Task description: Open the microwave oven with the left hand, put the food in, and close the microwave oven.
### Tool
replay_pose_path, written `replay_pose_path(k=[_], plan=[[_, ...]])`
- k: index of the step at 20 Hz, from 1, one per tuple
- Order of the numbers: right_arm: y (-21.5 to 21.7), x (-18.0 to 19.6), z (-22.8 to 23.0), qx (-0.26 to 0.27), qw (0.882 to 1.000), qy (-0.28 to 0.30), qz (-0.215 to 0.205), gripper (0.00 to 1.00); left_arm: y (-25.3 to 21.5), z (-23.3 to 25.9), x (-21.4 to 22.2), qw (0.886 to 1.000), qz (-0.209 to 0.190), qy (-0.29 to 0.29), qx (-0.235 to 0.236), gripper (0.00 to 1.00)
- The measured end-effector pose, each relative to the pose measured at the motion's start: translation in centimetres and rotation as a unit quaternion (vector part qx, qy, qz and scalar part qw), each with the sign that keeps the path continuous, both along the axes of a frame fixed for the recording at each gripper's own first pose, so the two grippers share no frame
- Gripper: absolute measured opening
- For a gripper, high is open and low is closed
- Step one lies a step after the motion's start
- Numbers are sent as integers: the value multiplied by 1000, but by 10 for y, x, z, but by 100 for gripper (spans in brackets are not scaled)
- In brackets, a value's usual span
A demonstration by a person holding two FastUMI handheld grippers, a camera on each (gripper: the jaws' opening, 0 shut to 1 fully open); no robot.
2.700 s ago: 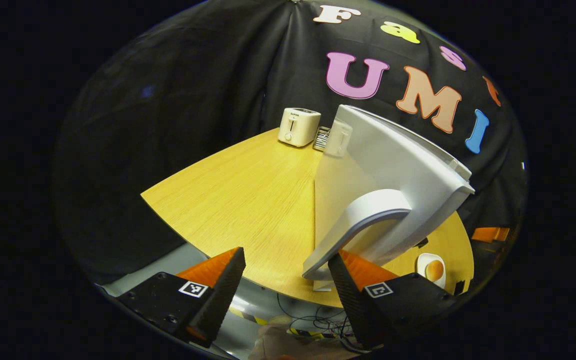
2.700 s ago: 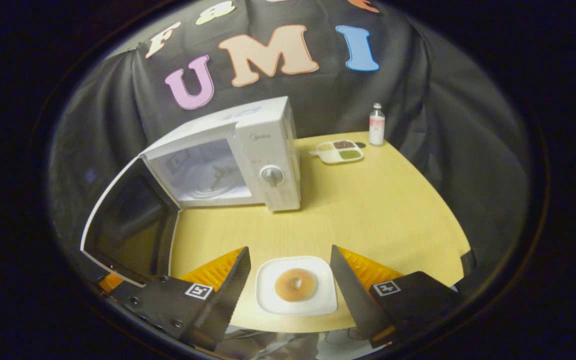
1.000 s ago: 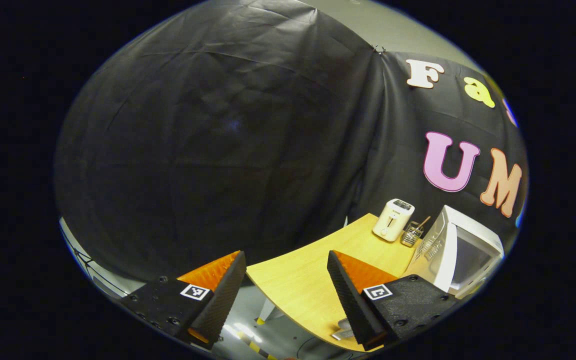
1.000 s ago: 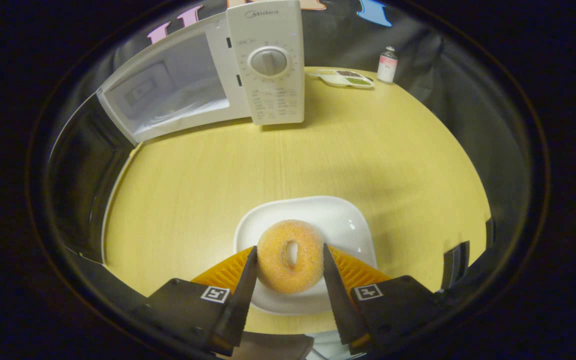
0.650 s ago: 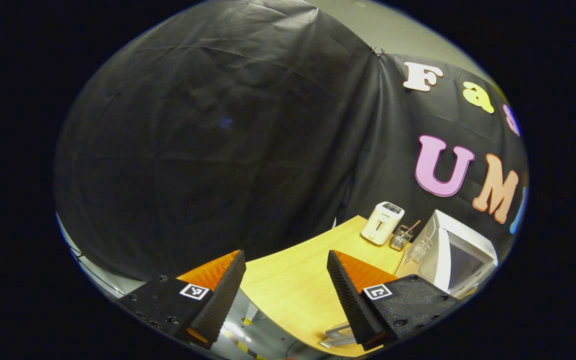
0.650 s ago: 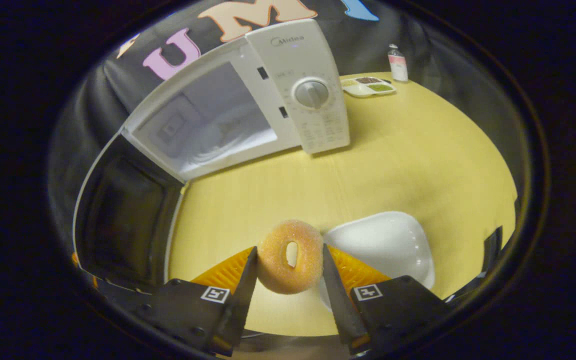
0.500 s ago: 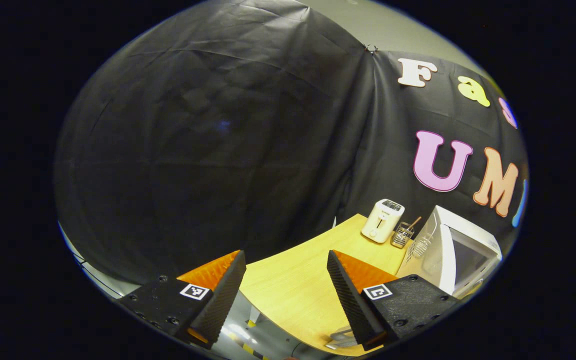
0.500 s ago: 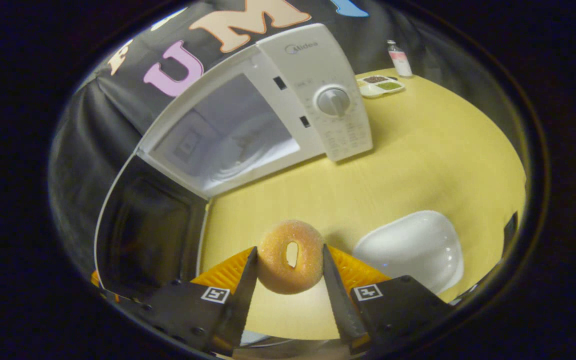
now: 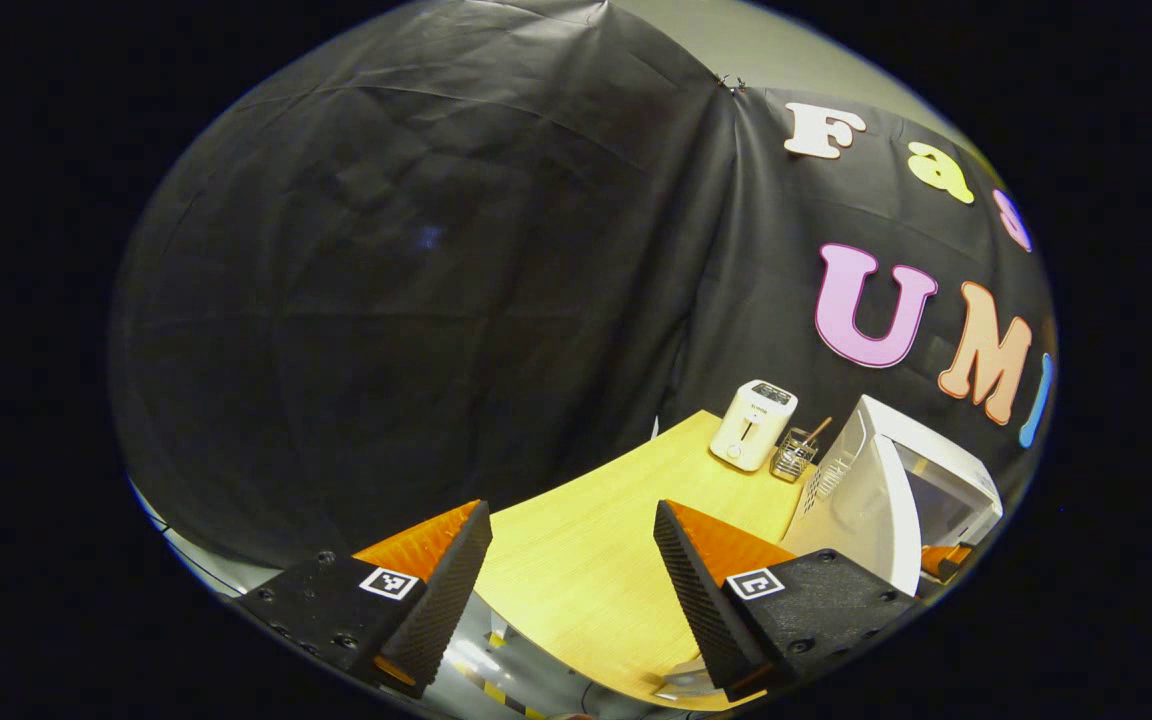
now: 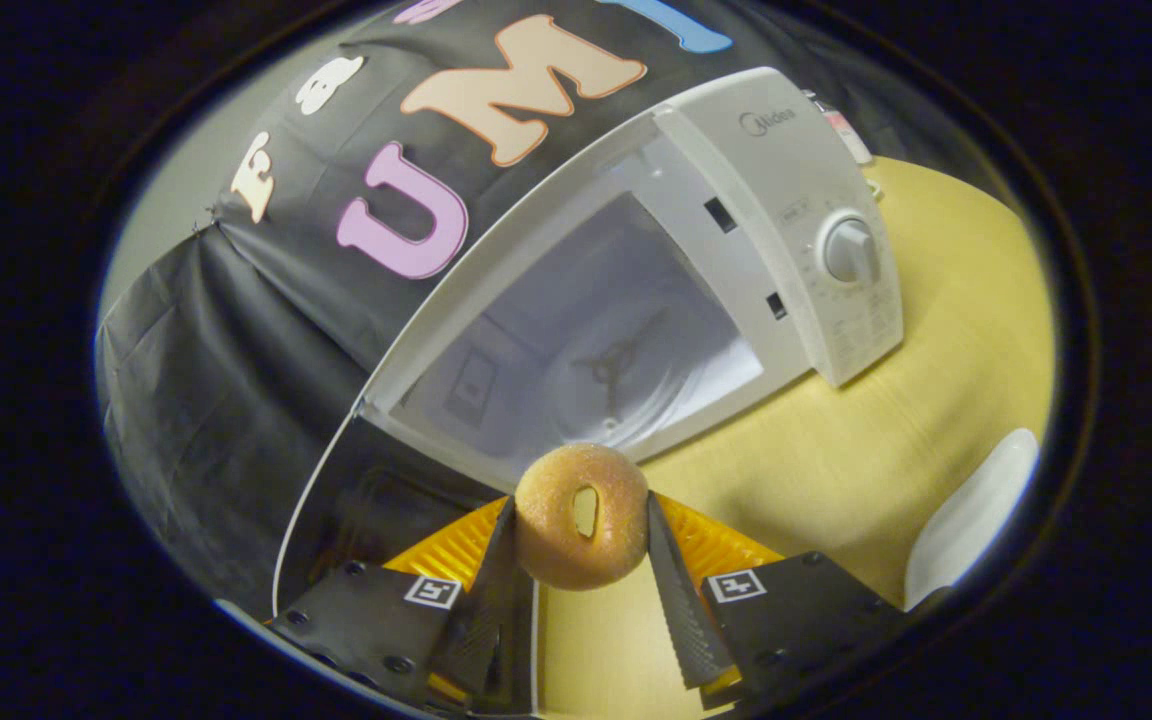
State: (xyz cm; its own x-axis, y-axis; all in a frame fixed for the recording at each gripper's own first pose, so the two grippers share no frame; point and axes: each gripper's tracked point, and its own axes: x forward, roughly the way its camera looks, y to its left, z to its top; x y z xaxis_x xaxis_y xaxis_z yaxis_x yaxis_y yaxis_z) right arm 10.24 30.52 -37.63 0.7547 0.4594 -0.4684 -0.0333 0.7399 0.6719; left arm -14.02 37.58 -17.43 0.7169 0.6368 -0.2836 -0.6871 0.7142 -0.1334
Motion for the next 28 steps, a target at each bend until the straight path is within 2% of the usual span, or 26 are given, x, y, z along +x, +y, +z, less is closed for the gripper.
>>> replay_pose_path(k=[1, 2, 6, 10, 16, 17, 20, 22, 24, 25, 28], plan=[[4, 12, 0, 3, 1000, -14, -14, 67, 2, -2, 2, 1000, -1, 2, -1, 99], [10, 21, 1, 7, 999, -23, -26, 67, 3, -4, 4, 1000, 0, 6, -1, 96], [30, 62, -7, 35, 995, -39, -84, 67, 8, -13, 9, 1000, -3, 24, -3, 96], [34, 102, -18, 52, 984, -38, -164, 67, 9, -28, 17, 999, -10, 39, -13, 96], [30, 138, -41, 48, 973, -32, -223, 67, 2, -53, 22, 997, -12, 59, -43, 96], [31, 140, -42, 45, 973, -33, -223, 70, 0, -58, 22, 997, -12, 62, -50, 97], [37, 140, -47, 22, 977, -35, -210, 70, -5, -66, 25, 996, -9, 67, -62, 97], [36, 138, -41, 14, 977, -51, -205, 79, -7, -67, 26, 996, -10, 66, -64, 97], [33, 135, -36, -5, 977, -66, -200, 99, -8, -64, 27, 996, -11, 65, -62, 97], [31, 133, -35, -11, 979, -68, -194, 90, -8, -63, 28, 996, -11, 63, -61, 97], [25, 124, -33, -32, 980, -74, -181, 91, -12, -60, 28, 996, -14, 57, -63, 97]])
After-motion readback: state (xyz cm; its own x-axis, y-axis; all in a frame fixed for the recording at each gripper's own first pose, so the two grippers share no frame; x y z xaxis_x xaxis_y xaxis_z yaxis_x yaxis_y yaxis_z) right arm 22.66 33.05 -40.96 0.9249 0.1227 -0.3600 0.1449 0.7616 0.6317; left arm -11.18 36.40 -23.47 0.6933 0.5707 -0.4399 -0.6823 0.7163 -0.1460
